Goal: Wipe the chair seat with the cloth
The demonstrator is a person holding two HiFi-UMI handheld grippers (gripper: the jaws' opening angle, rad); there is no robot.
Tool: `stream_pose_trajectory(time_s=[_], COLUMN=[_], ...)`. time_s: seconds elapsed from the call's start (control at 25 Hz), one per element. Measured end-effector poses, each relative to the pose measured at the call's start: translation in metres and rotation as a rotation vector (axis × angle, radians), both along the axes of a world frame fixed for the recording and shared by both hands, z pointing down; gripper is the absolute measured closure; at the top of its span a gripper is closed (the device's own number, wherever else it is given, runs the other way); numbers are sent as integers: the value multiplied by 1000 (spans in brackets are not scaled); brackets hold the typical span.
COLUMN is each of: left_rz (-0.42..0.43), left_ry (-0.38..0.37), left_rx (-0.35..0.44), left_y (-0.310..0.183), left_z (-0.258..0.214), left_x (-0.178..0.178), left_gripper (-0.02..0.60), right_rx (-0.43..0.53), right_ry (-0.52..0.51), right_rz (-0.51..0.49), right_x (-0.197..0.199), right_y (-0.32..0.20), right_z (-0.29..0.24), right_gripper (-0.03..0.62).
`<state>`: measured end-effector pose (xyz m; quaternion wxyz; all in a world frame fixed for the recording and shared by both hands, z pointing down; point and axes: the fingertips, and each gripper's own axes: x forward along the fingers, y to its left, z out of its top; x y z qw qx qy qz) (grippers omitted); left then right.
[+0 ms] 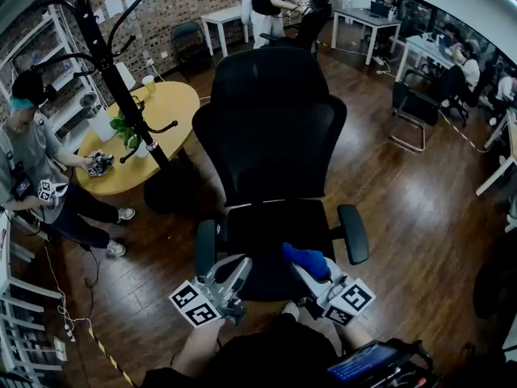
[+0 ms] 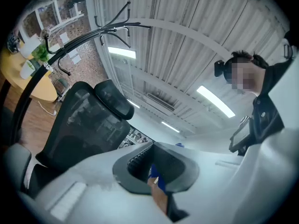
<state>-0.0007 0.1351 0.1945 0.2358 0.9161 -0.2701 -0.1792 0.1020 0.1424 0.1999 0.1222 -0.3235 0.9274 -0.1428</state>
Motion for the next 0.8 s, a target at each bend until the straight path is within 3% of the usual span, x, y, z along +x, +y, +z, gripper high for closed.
stream_pose_trajectory(time_s=[0.24,0.52,0.64,0.8], left_rz=[47,-54,-78,-85], left_ry=[-6,3,4,15], left_rx=[43,-28,-17,37], left_y=[89,169,192,201], left_z=[-2,20,12,-7], left_x=[-29,-102,-107,-84], left_gripper=[589,589,589,589], right_rx=[9,10,45,93], right_ry=[-8,15,11,7], right_rz=[74,58,43,31], right_x=[-21,-54,-56,-40], right_y=[88,170,190,203], right_z=[-15,-16,-29,-43], right_gripper=[554,554,554,554])
